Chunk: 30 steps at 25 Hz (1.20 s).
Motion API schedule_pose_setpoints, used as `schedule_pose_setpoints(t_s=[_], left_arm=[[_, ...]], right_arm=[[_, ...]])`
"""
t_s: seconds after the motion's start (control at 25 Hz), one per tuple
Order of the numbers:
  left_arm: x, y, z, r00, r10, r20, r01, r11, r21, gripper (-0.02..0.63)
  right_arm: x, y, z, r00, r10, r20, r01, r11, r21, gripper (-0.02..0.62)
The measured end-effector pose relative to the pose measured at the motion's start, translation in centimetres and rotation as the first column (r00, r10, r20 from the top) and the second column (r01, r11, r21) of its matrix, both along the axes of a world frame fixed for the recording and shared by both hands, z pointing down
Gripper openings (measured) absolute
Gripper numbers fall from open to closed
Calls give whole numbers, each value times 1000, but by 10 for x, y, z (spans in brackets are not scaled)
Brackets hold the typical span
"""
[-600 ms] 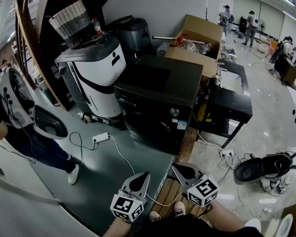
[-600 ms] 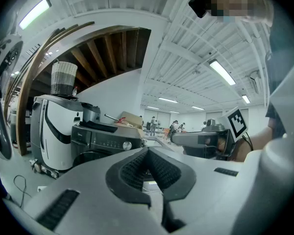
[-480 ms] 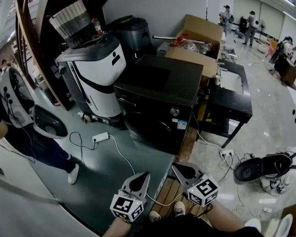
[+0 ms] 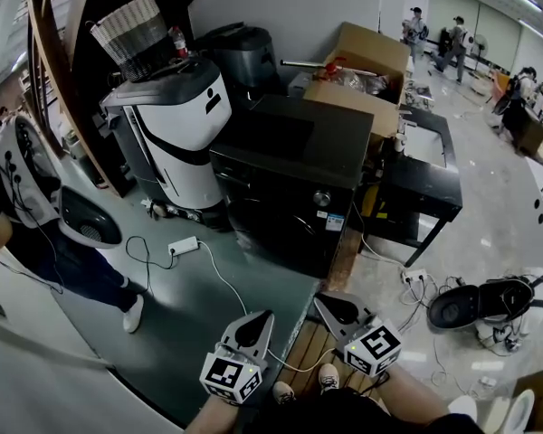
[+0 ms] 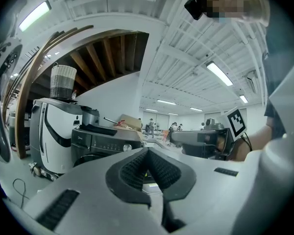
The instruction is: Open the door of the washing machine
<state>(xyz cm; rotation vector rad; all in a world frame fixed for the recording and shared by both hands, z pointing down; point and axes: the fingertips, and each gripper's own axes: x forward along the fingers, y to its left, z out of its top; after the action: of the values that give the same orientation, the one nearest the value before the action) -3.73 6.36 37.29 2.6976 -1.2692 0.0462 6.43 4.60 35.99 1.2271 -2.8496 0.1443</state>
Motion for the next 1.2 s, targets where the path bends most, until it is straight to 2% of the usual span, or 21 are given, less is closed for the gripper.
schedule_pose_setpoints(t_s=[0.68,1.2], left_arm=[[-45,17,-9,999,32,-11,-32,999,43,10],[-81,29,-16,999,22,-42,-20,999,48,11]], right_arm=[[-42,16,-9,999,35,6,-35,999,29,17],[-73,22,-14,1000,11,12,-11,1000,22,21]])
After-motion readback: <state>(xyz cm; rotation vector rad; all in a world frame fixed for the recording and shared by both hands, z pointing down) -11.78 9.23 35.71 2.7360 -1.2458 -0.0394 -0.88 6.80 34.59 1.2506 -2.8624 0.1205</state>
